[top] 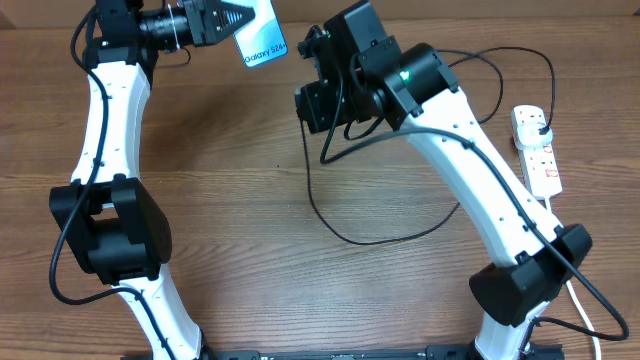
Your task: Plug charger to phone and switch on socket
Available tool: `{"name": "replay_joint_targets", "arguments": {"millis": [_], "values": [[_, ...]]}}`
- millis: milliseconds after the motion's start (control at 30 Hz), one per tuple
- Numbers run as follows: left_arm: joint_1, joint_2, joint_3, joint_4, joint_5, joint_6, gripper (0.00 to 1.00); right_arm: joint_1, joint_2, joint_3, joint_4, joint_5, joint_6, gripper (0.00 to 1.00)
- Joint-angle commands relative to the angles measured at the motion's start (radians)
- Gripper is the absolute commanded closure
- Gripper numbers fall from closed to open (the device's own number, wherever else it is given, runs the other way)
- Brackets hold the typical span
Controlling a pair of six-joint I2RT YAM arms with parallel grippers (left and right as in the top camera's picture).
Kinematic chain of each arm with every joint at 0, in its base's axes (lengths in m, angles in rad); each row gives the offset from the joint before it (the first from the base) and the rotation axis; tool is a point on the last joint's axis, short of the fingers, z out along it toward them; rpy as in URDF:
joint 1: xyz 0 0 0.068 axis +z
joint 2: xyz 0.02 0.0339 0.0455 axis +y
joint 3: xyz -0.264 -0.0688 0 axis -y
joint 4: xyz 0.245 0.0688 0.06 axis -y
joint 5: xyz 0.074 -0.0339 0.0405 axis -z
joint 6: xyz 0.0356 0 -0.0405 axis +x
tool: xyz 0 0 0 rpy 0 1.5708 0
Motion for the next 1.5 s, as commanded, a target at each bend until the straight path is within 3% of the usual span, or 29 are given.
{"name": "replay_joint_targets", "arguments": {"millis": [0,167,300,333,433,467,500,600,733,1067,1200,1400,1467], "values": [[-0.001,-0.016,0.018,0.078,0.189,-0.13,0.96,0.043,0.007,0.005,0.006,-0.015,-0.013,0.96],[-0.01,-0.016,0.018,0.077,0.228,-0.129,0.96,0.064,0.007,0.005,0.042,-0.003,0.032,0.96],[-0.005,-0.016,0.018,0.071,0.198,-0.088,0.96,0.064,0.007,-0.001,-0.005,0.169,0.129,0.96],[-0.003,-0.016,0.018,0.048,0.16,-0.088,0.96,0.064,0.008,-0.007,-0.014,0.178,0.147,0.88],[0.01,-0.016,0.018,-0.1,-0.018,-0.037,0.96,0.064,0.025,-0.049,-0.025,0.201,0.202,0.47],[0.017,-0.016,0.018,-0.263,-0.187,0.028,0.96,0.064,0.035,-0.091,-0.018,0.203,0.217,0.37],[0.018,-0.016,0.018,-0.342,-0.276,0.068,0.96,0.064,0.043,-0.118,-0.016,0.203,0.217,0.35],[0.018,-0.016,0.018,-0.595,-0.653,0.166,0.96,0.093,0.085,-0.26,0.051,0.184,0.216,0.35],[0.021,-0.016,0.018,-0.68,-0.804,0.167,0.96,0.161,0.129,-0.361,0.176,0.21,0.217,0.34],[0.024,-0.016,0.018,-0.744,-0.846,0.175,0.96,0.267,0.294,-0.38,0.195,0.375,0.266,0.41],[0.024,-0.016,0.018,-0.75,-0.846,0.175,0.96,0.271,0.298,-0.381,0.195,0.36,0.266,0.6],[0.024,-0.016,0.018,-0.763,-0.844,0.175,0.96,0.269,0.298,-0.41,0.221,0.363,0.269,0.71],[0.024,-0.016,0.018,-0.762,-0.811,0.201,0.96,0.264,0.298,-0.417,0.22,0.359,0.269,0.82]]}}
